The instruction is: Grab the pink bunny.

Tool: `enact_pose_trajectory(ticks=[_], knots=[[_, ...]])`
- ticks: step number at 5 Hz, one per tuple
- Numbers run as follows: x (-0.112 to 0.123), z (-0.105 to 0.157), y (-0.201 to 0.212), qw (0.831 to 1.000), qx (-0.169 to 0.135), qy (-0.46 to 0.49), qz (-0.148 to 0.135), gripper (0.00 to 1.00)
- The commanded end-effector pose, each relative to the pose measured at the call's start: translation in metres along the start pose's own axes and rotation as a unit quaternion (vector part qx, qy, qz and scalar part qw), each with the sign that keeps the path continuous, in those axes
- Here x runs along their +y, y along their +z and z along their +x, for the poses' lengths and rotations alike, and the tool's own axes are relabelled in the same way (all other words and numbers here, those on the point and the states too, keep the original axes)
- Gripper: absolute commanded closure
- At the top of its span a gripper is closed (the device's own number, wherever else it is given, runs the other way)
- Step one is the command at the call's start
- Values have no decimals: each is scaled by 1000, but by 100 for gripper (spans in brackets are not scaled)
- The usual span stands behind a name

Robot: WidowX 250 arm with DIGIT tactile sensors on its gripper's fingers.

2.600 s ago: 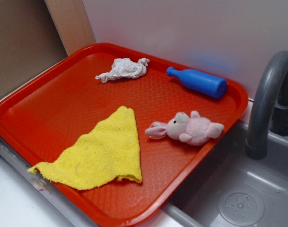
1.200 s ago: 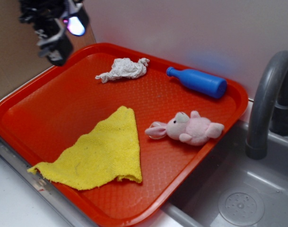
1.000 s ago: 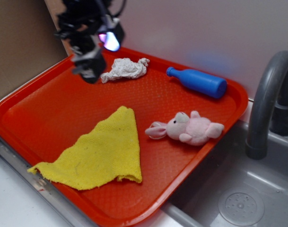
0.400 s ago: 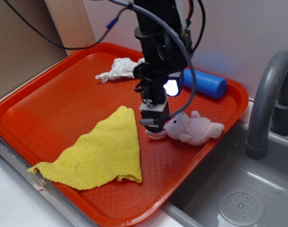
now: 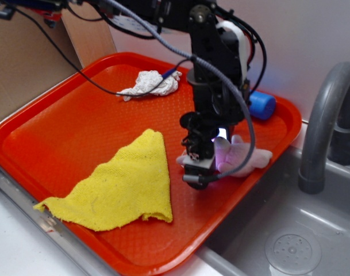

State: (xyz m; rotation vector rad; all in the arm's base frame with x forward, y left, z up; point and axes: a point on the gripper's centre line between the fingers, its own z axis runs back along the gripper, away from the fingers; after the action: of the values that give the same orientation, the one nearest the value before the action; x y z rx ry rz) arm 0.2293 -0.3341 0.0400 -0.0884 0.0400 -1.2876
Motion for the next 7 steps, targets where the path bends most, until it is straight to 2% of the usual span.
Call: enact_pose_trajectory(ticks=[1, 3, 4, 5, 6, 7], knots=[[-21, 8, 15, 998, -28, -49, 14, 100], [-14, 4, 24, 999, -34, 9, 25, 100], [-8, -17, 56, 992, -9, 107, 64, 100], [-4, -52, 97, 972, -10, 227, 59, 100], [0, -100, 132, 943, -31, 328, 54, 100], [-4, -146, 166, 895, -29, 443, 43, 100]])
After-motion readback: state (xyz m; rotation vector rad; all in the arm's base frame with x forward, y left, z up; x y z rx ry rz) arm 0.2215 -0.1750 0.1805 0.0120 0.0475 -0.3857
